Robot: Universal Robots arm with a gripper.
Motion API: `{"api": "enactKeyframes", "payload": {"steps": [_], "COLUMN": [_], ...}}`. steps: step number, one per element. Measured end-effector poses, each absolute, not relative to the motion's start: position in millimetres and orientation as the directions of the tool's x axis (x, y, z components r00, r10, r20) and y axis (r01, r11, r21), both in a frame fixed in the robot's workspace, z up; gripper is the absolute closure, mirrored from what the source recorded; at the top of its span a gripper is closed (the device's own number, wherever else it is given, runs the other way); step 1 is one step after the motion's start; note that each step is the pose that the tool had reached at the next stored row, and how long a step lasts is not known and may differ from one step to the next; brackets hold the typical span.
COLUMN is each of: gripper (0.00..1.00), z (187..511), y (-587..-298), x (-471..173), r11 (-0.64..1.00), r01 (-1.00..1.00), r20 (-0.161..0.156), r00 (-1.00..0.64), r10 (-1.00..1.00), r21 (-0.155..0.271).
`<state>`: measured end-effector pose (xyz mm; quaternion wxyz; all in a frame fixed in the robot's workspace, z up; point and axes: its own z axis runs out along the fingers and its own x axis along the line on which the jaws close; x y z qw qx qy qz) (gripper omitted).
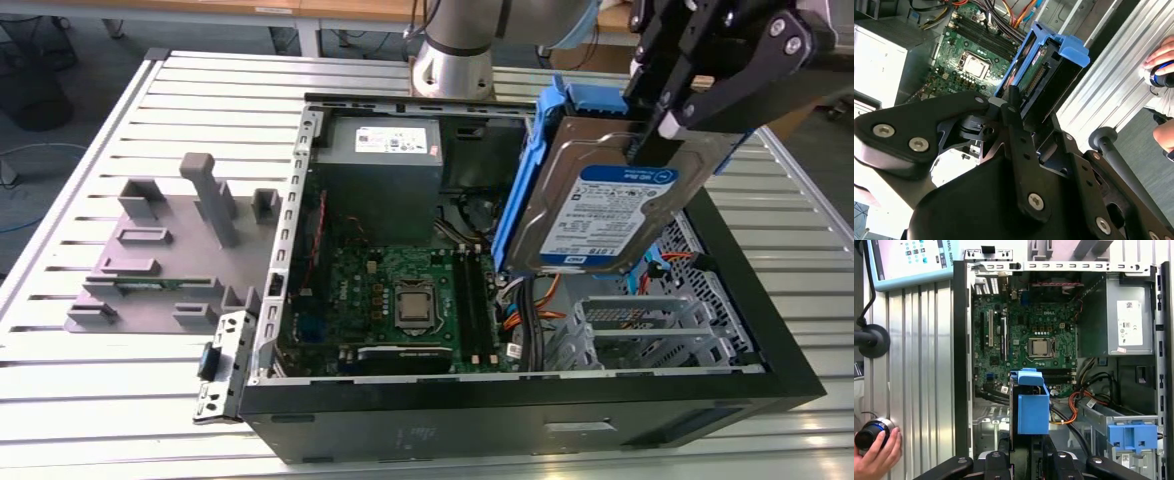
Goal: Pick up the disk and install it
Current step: 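Pick up the disk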
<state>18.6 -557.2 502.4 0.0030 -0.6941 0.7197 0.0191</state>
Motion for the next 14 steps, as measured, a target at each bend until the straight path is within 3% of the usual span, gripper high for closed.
{"api": "enactKeyframes", "payload": {"steps": [14], "gripper": [0.65], "z": [501.8], "y": [-570.0], "x": [20.4], "r11": [0.036], "r01": [-0.999], "r20": [-0.031], "r00": [-0.036], "r10": [-0.999], "r21": [0.023]}}
